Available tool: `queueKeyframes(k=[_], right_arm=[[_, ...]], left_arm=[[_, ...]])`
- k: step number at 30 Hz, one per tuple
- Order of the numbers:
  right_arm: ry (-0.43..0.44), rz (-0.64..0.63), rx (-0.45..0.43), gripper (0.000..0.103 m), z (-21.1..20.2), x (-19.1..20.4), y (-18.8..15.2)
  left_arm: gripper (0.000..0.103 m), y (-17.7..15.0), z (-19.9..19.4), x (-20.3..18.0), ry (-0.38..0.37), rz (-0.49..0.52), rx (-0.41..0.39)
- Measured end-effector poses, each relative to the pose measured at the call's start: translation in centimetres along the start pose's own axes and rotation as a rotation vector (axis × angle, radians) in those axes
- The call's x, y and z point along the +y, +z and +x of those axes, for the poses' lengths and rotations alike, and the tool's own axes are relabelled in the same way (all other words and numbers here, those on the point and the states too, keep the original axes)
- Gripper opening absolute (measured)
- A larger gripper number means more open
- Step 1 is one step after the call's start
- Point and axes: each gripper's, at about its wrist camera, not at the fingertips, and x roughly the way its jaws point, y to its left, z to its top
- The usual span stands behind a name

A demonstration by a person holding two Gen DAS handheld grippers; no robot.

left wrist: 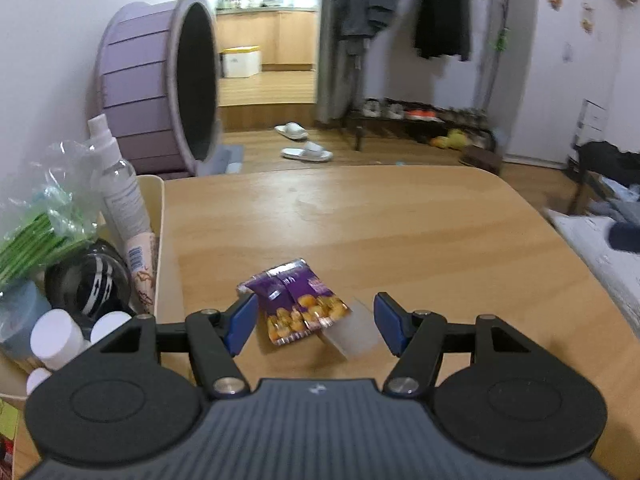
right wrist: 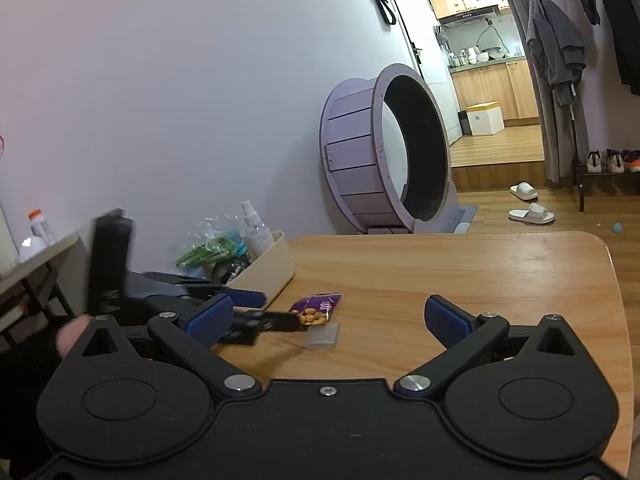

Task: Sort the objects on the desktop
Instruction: 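Move the open left gripper to the purple snack packet, then close the left gripper on the purple snack packet, then carry the snack packet with the left gripper into the basket and open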

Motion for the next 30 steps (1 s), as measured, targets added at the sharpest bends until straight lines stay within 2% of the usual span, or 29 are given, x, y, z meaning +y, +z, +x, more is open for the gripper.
queueKeyframes(k=[2,7,10,13,19,20,24,26,30], right_arm=[[0.0,-0.001,-0.004,0.103,-0.1,-0.1,0.1],[-0.004,-0.004,0.0,0.103,-0.1,-0.1,0.0],[-0.003,-0.01,0.003,0.103,-0.1,0.1,0.0],[0.004,-0.016,0.007,0.103,-0.1,0.2,0.0],[0.007,-0.022,0.009,0.103,-0.3,0.4,0.0],[0.007,-0.023,0.008,0.103,-0.3,0.4,0.0],[0.009,-0.025,0.008,0.103,-0.4,0.5,0.1],[0.01,-0.026,0.008,0.103,-0.4,0.5,0.1],[0.012,-0.026,0.01,0.103,-0.4,0.5,0.0]], left_arm=[[0.063,0.3,0.9,-0.4,0.021,-0.005,0.029],[0.063,0.2,3.0,-0.2,0.098,-0.091,0.087],[0.063,0.0,3.7,0.5,0.108,-0.173,0.096],[0.063,0.0,3.7,1.0,0.106,-0.199,0.084],[0.049,-0.8,2.9,1.9,0.056,-0.206,0.028],[0.025,-0.9,2.6,2.0,0.05,-0.209,0.017],[0.023,-1.0,1.3,2.4,0.035,-0.21,-0.02],[0.014,-0.9,0.7,2.5,0.029,-0.2,-0.036],[0.011,-0.7,-0.3,2.3,0.01,-0.176,-0.065]])
